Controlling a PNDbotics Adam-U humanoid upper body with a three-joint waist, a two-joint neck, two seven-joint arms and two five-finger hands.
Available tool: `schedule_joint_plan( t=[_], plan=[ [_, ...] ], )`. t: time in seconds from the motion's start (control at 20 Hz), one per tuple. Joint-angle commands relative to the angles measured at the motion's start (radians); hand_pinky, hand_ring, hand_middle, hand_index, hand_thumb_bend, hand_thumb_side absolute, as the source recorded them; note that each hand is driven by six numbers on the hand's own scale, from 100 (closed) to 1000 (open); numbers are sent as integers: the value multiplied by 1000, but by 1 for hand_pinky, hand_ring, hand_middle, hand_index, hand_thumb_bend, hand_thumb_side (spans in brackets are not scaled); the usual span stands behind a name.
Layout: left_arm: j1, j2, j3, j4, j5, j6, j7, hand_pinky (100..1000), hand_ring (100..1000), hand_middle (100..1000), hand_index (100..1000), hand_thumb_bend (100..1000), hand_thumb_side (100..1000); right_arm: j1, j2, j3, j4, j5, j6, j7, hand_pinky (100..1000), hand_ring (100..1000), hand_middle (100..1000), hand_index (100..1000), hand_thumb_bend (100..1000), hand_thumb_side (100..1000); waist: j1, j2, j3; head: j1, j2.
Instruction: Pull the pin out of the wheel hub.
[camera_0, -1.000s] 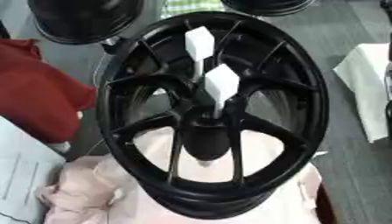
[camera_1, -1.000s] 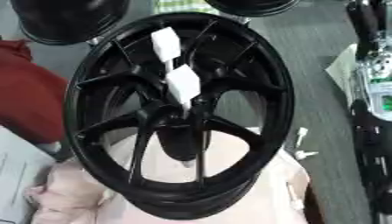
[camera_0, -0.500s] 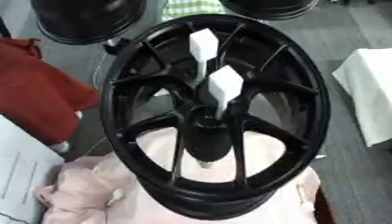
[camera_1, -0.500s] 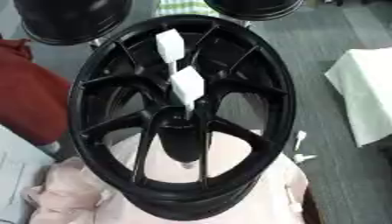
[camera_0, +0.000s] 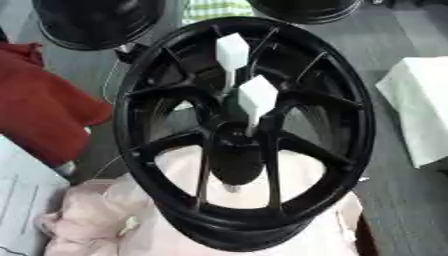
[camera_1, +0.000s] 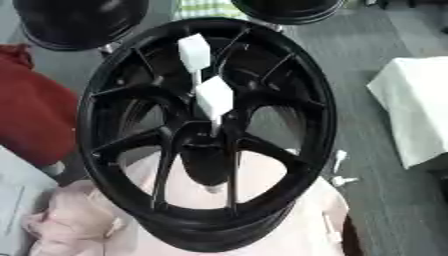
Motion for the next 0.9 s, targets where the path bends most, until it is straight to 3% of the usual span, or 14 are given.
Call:
schedule_joint_plan(
  t=[0.05, 0.5, 0.9],
  plan=[
    [-8, 32, 4, -14, -3, -1, -4, 603, 630, 529, 758, 100, 768, -34, -62, 41, -44, 64, -9, 46, 916, 874, 750, 805, 100, 198, -14, -22, 4, -12, -4],
    [-11, 32, 4, -17, -10, 1, -8, 602, 629, 528, 758, 100, 777, -105, -82, 168, -53, 120, -61, 117, 910, 875, 757, 811, 100, 211, -24, 6, 14, -16, -20],
    [-16, 31, -3, -17, -11, 4, -15, 602, 629, 528, 758, 100, 780, -152, -80, 260, -53, 138, -59, 141, 901, 873, 755, 818, 100, 222, -27, 11, 21, -12, -21]
  ],
)
